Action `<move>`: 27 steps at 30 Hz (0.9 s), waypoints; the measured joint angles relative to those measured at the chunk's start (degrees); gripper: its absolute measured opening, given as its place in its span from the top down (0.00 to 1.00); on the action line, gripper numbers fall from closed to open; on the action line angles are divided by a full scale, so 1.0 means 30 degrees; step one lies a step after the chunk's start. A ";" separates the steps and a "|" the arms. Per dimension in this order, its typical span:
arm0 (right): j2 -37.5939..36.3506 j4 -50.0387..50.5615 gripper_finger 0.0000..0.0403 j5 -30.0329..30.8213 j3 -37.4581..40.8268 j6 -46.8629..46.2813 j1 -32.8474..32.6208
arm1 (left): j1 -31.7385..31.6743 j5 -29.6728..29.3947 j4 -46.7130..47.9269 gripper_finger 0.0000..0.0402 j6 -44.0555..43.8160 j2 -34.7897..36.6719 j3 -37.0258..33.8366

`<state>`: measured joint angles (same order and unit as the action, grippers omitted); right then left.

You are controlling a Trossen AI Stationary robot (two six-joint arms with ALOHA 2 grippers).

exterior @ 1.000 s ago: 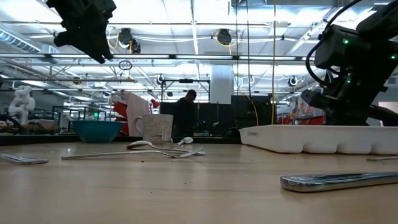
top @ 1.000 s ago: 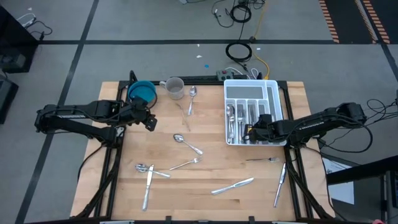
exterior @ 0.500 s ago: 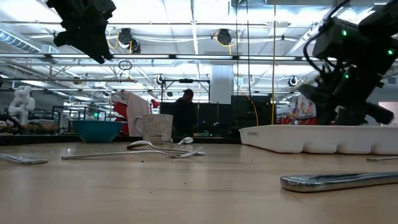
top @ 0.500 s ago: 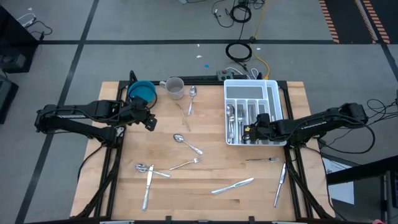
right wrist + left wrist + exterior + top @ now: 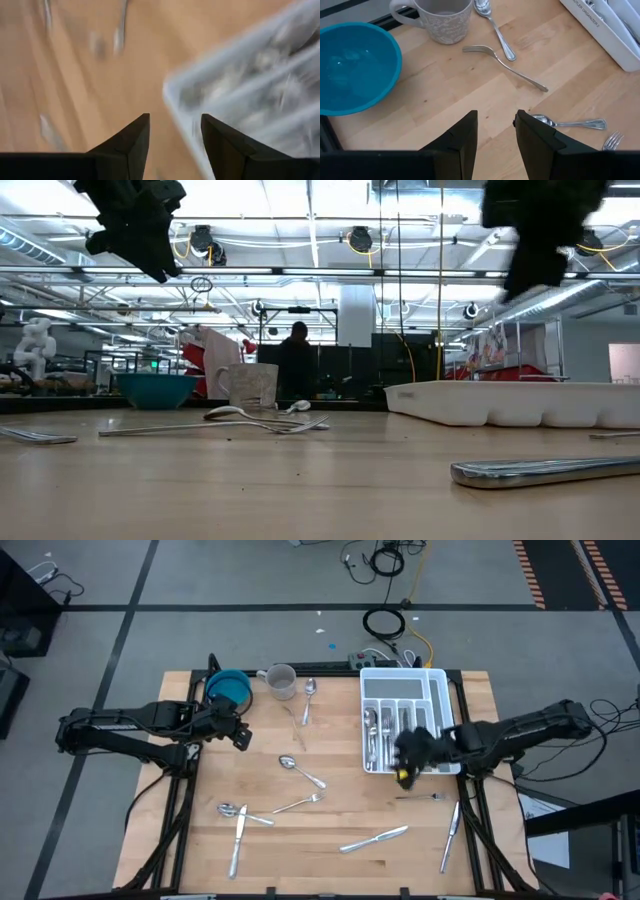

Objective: Sort silverware
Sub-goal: Put the fork in the silverware tray

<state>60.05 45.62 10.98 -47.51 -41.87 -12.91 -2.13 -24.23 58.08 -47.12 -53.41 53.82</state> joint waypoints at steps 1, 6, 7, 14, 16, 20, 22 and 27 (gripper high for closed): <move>0.0239 0.1063 0.58 -0.0433 -0.0004 -0.0268 -0.0519 | 0.0000 -0.0014 0.0007 0.66 -0.0027 0.0000 0.0000; 0.1249 0.4622 0.58 -0.0863 0.0036 -0.1371 -0.2883 | 0.0002 -0.0021 -0.0022 0.66 -0.0042 0.0000 0.0000; 0.1363 0.4849 0.58 -0.0893 0.0036 -0.1474 -0.3259 | 0.0001 -0.0021 -0.0016 0.66 -0.0042 0.0000 0.0000; 0.1734 0.4735 0.58 -0.1309 0.1272 -0.2466 -0.5319 | 0.0000 -0.0026 -0.0044 0.66 -0.0141 0.0000 0.0000; 0.1705 0.4604 0.58 -0.1349 0.1812 -0.2900 -0.5607 | 0.0005 -0.0029 -0.0051 0.66 -0.0158 0.0000 0.0000; 0.1705 0.3867 0.58 -0.1983 0.2755 -0.3279 -0.6092 | 0.0003 -0.0029 -0.0051 0.66 -0.0170 0.0000 0.0000; 0.1705 0.3066 0.58 -0.2295 0.3186 -0.3322 -0.6275 | 0.0004 -0.0029 -0.0051 0.66 -0.0173 0.0000 0.0000; 0.1705 0.1999 0.58 -0.2300 0.3825 -0.3337 -0.6697 | 0.0000 -0.0029 -0.0051 0.66 -0.0195 -0.0029 0.0000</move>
<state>65.17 51.62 4.09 -36.03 -51.88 -33.00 -2.13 -24.32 57.93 -47.70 -53.49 53.82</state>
